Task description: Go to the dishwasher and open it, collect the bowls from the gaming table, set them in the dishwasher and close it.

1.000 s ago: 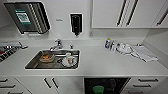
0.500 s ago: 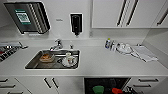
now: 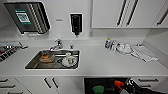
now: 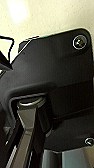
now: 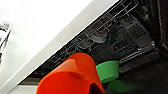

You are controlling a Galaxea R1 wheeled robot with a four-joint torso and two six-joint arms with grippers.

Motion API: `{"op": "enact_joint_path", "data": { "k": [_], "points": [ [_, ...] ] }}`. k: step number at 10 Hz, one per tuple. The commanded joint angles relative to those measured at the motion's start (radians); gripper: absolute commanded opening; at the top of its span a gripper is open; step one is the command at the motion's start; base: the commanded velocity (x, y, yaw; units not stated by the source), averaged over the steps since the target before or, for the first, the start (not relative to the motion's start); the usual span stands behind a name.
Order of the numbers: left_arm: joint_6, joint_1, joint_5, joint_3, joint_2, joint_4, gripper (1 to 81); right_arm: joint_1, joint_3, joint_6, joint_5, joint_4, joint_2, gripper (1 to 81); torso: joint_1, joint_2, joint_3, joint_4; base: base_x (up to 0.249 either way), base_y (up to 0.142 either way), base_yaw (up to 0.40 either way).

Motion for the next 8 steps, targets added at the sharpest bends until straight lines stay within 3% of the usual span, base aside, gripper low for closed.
{"op": "enact_joint_path", "data": {
  "k": [1,5,6,8],
  "points": [
    [0.009,-0.021,0.068,0.002,-0.007,-0.006,81.1,0.168,-0.035,0.008,-0.008,0.02,-0.016,1.0,0.0,0.0,0.0,0.0,0.0,0.0,0.0],
    [0.009,-0.014,0.067,0.002,-0.013,-0.008,81.1,0.268,-0.071,0.014,-0.036,0.064,-0.012,1.0,0.0,0.0,0.0,0.0,0.0,0.0,0.0],
    [0.009,-0.014,0.067,0.002,-0.013,-0.008,81.1,0.271,-0.088,0.014,-0.039,0.07,0.002,81.1,0.0,0.0,0.0,0.0,0.0,0.0,0.0],
    [0.007,-0.013,0.054,0.002,-0.01,-0.006,81.1,0.247,-0.097,0.014,-0.038,0.08,0.008,81.1,0.0,0.0,0.0,0.0,0.0,0.0,0.0]
  ]
}}
